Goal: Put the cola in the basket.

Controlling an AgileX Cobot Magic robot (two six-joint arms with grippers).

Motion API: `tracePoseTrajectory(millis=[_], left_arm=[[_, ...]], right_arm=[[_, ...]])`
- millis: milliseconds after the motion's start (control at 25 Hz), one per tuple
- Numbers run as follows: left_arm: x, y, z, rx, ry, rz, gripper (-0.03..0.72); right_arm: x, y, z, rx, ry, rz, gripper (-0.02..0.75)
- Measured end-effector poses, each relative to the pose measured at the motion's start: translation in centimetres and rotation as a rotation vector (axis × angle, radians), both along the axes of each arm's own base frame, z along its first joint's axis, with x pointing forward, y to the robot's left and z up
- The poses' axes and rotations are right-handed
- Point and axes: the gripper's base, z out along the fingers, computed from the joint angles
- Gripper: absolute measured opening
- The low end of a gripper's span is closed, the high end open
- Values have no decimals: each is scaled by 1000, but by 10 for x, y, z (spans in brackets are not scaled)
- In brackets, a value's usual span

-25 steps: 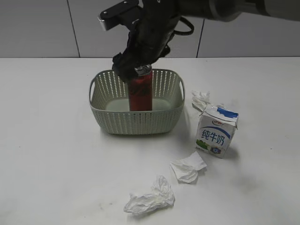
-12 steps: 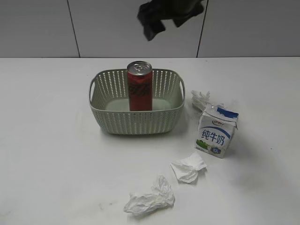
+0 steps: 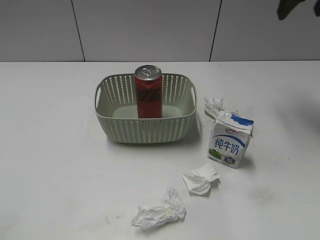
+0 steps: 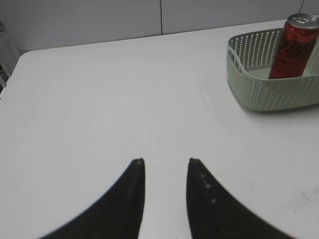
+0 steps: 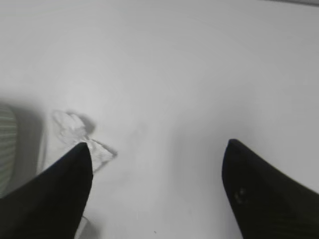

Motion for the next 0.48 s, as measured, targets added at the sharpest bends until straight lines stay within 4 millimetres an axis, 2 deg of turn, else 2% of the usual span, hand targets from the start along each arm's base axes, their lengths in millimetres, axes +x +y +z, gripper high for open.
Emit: tracePoseTrajectory(millis=[80,200,320,480], left_arm=[[0,0,0,0,0,0,230],[0,0,0,0,0,0,230],[0,0,0,0,0,0,230],[0,0,0,0,0,0,230]], right_arm=[[-2,-25,4,8,15,-63,600],[-7,-48,10,12,11,-116,596],[-24,-54,13,5,24,-119,593],[-63,-54,13,-2,64,-100,593]])
